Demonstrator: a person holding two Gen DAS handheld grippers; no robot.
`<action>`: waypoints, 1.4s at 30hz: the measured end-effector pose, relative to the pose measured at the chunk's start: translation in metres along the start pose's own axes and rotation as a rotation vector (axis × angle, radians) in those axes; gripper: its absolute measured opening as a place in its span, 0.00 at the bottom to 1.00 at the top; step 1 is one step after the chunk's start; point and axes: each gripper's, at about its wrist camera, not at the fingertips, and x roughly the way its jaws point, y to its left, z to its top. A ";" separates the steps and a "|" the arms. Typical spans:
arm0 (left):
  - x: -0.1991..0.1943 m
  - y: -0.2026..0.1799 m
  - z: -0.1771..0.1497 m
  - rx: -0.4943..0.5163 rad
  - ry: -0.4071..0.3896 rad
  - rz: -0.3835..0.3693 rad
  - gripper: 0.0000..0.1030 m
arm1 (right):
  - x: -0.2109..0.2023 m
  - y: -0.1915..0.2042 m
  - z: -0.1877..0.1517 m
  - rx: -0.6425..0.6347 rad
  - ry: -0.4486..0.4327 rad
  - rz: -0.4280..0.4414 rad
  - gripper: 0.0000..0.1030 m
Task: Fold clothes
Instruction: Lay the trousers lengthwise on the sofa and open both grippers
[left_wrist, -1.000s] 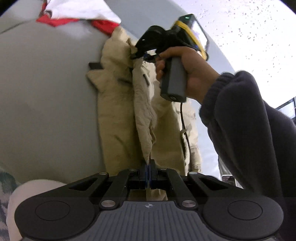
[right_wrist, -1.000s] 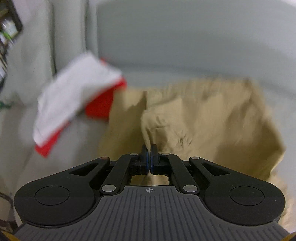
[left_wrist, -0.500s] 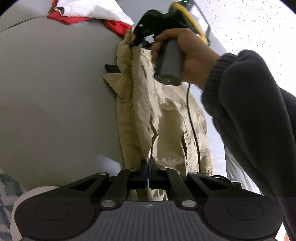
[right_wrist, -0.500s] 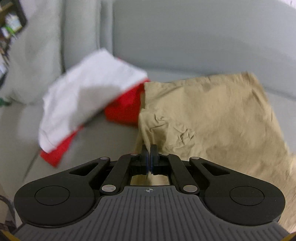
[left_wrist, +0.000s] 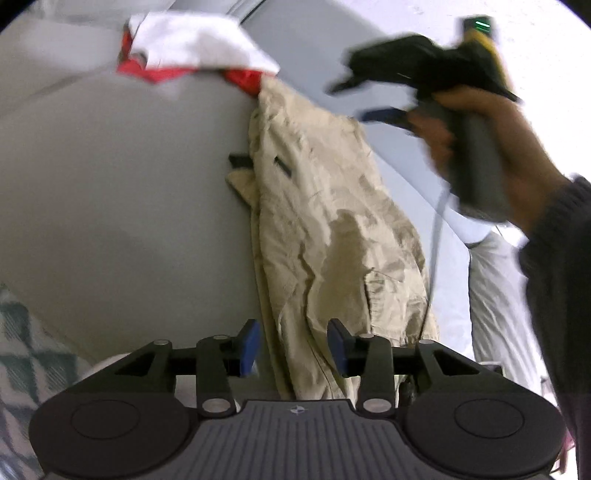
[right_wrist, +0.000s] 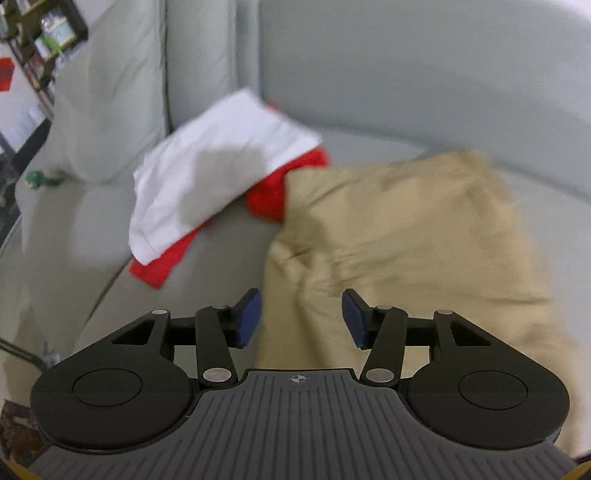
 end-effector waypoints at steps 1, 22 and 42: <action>-0.006 -0.001 -0.006 0.009 -0.003 -0.001 0.37 | -0.025 -0.005 -0.005 -0.014 -0.038 -0.034 0.53; -0.016 -0.050 -0.037 0.154 -0.128 0.036 0.10 | -0.258 -0.157 -0.222 0.146 -0.066 0.054 0.22; 0.015 -0.036 -0.023 0.080 -0.124 0.078 0.46 | -0.141 -0.170 -0.235 0.178 0.017 0.073 0.48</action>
